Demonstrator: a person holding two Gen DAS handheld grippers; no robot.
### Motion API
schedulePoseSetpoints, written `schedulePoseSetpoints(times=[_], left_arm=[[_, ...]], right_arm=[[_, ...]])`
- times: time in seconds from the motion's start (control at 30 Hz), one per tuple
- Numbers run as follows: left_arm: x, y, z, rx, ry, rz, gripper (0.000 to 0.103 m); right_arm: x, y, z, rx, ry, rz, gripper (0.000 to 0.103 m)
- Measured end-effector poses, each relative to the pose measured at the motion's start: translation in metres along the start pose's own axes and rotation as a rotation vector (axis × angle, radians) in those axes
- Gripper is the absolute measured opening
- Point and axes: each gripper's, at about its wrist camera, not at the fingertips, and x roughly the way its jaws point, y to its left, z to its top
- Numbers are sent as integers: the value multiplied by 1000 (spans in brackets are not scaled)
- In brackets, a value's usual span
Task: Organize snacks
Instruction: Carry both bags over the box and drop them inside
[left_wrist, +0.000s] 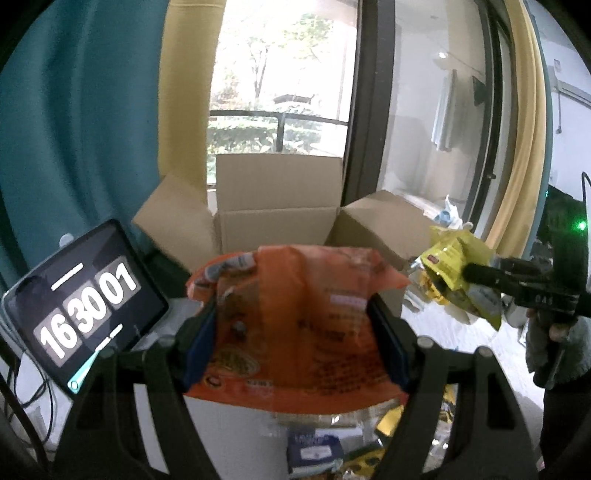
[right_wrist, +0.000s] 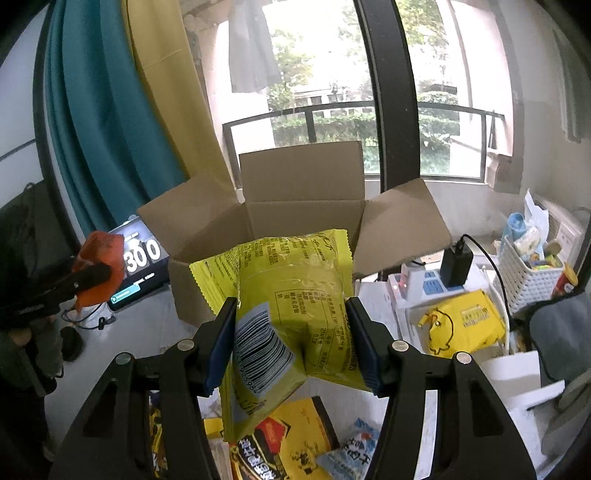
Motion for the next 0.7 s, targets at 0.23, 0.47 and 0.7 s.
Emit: schedulePoseSetpoints(times=[0.23,0.47,0.7], left_arm=[[26,-4,18,31,-23,15,77],[60,1,37,25,-35,19,77],[95,2,48,38,-44,49,78]], right_arm=[[16,-3,14,-4,-8,5,61],[31,-3,33,-18,-32,12,61],[56,-6,52,-27,-41,10,61]])
